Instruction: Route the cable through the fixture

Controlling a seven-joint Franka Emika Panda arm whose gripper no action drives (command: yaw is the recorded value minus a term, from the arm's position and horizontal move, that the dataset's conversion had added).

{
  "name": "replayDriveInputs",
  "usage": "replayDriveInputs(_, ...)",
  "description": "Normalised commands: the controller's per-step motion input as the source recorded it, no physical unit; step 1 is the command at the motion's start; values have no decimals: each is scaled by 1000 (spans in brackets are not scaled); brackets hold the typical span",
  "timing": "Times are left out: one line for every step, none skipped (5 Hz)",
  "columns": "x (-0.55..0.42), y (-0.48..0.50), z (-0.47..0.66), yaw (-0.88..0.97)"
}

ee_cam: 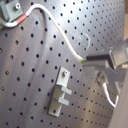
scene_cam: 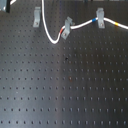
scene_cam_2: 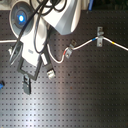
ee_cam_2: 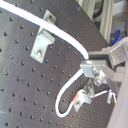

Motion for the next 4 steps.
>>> replayDriveInputs(-646, 13, 505, 0)
replayDriveInputs(-434, -41, 467, -234)
replayDriveInputs(-112, 18, 361, -811)
replayDriveInputs(-52, 22, 361, -922)
